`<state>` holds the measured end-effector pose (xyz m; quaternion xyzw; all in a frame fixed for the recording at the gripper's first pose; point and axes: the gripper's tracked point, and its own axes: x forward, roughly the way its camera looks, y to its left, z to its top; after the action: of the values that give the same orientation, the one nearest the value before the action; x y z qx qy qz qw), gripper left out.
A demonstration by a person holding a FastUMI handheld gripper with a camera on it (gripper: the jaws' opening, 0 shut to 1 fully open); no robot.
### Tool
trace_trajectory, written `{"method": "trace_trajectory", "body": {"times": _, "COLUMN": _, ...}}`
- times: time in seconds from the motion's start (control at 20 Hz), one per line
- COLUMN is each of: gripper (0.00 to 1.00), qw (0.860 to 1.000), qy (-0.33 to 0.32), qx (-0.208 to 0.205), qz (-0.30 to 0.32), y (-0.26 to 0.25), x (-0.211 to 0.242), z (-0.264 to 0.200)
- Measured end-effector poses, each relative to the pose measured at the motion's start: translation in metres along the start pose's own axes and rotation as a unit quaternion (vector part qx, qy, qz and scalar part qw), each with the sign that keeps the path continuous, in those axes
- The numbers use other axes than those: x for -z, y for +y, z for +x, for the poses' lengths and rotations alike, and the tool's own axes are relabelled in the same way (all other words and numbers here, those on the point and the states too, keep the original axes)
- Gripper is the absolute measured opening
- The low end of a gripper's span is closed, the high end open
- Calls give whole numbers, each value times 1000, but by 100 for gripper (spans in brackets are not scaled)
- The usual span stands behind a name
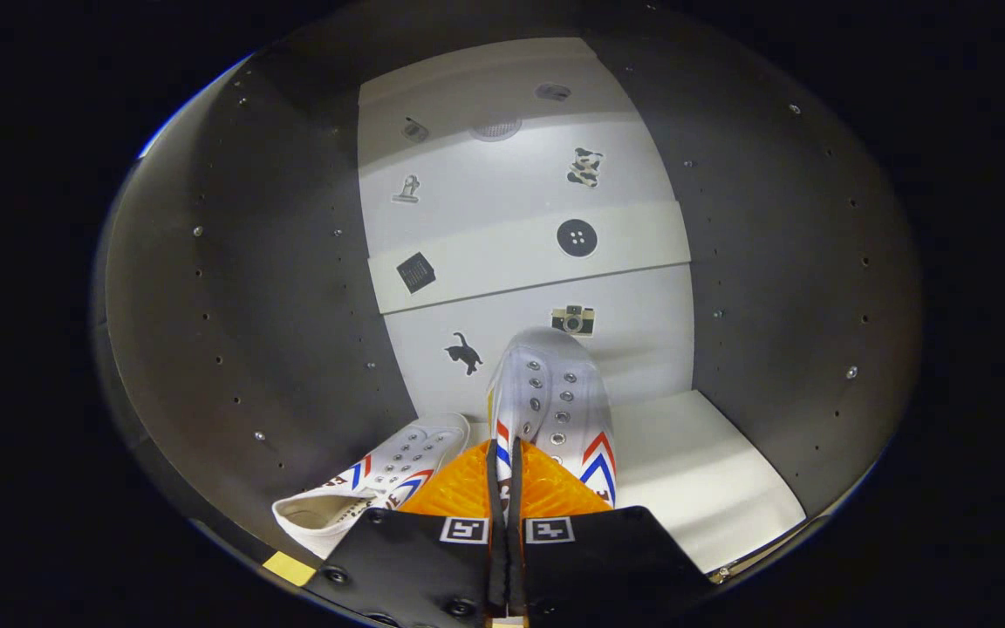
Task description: Open the shoe cabinet door, grab the shoes and put them into the shoe cabinet, then close the shoe cabinet door.
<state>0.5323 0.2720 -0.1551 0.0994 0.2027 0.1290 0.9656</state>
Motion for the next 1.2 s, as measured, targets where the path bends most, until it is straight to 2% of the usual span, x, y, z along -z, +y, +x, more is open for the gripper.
{"method": "trace_trajectory", "body": {"times": 0.15, "gripper": 4, "qw": 1000, "qy": -3, "qx": 14, "qz": -22, "y": -2, "x": 3, "z": 2}}
{"method": "trace_trajectory", "body": {"times": 0.3, "gripper": 25, "qw": 998, "qy": -48, "qx": 9, "qz": -45, "y": 6, "x": -23, "z": -11}}
{"method": "trace_trajectory", "body": {"times": 0.35, "gripper": 30, "qw": 997, "qy": -63, "qx": 6, "qz": -50, "y": 11, "x": -31, "z": -18}}
{"method": "trace_trajectory", "body": {"times": 0.65, "gripper": 99, "qw": 992, "qy": -92, "qx": 1, "qz": -84, "y": 28, "x": -48, "z": -72}}
{"method": "trace_trajectory", "body": {"times": 1.2, "gripper": 99, "qw": 985, "qy": -141, "qx": -17, "qz": -100, "y": 56, "x": -66, "z": -237}}
